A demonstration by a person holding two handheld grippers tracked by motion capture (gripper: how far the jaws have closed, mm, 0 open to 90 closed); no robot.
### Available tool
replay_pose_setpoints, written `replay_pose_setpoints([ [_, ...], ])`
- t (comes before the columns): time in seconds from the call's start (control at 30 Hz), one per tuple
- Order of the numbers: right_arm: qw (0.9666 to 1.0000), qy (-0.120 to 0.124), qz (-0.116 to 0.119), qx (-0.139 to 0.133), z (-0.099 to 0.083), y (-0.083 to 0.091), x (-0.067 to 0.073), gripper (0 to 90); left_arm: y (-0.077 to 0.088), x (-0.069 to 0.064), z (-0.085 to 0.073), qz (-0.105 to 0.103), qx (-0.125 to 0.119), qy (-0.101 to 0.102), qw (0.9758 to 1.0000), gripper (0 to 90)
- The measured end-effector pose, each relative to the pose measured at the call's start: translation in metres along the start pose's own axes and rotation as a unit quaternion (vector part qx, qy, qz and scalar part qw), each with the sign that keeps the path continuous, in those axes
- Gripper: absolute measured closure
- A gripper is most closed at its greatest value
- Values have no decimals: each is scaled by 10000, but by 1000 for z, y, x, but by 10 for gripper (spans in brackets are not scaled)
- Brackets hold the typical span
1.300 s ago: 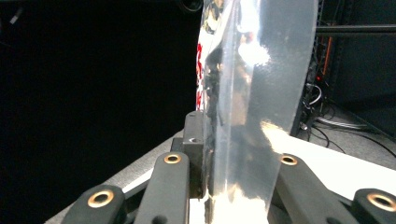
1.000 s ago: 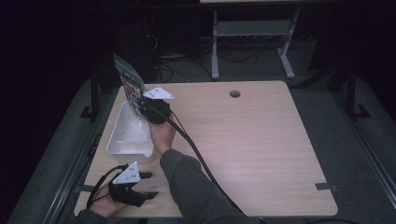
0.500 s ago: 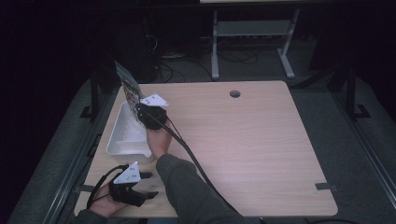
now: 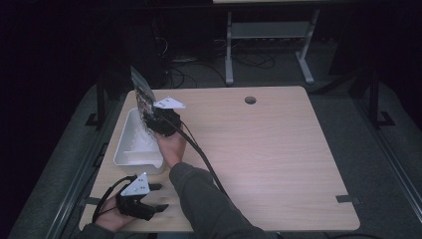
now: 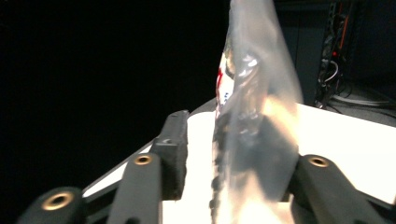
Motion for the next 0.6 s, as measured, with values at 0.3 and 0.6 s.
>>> replay_pose_setpoints([
  [0.3, 9982, 505, -196, 241, -6, 4, 3, 736, 0, 0, 0, 3, 0, 12, 10000, 304],
  [0.6, 9958, 607, -598, 336, -10, 11, 8, 738, 0, 0, 0, 5, -6, 12, 10000, 304],
])
Point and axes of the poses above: each handheld gripper's, and its own axes: y roughly backward along the jaws, z roughly out of its top, x roughly to its left, the point moved 4 cm from there along -y, roughly forward along the jaws, and after that the axes turned 15 degrees about -x, right-handed, at the moved point
